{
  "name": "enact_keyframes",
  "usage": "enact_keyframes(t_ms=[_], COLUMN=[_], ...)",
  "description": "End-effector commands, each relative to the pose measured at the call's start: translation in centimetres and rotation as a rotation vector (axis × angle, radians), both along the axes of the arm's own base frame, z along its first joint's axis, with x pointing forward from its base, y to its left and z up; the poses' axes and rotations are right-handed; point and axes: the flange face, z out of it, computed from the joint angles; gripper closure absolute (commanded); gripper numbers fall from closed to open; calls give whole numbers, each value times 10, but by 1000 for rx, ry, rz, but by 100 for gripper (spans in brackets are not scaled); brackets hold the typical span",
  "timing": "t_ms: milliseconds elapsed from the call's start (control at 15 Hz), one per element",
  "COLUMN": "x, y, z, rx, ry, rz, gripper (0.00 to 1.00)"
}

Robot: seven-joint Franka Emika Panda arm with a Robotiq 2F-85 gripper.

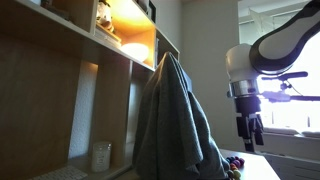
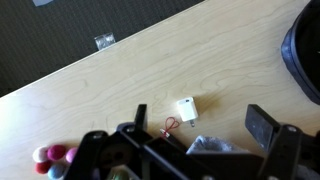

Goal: Take the object and put it in the bag

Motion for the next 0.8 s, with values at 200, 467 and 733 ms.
enact_keyframes(t_ms=[200,467,733], x=[0,-1,-1], y=[0,-1,-1], z=[-13,-19,-19], rx=[-7,-8,-8], ry=[23,32,32], rz=[31,32,31], gripper=[0,0,0])
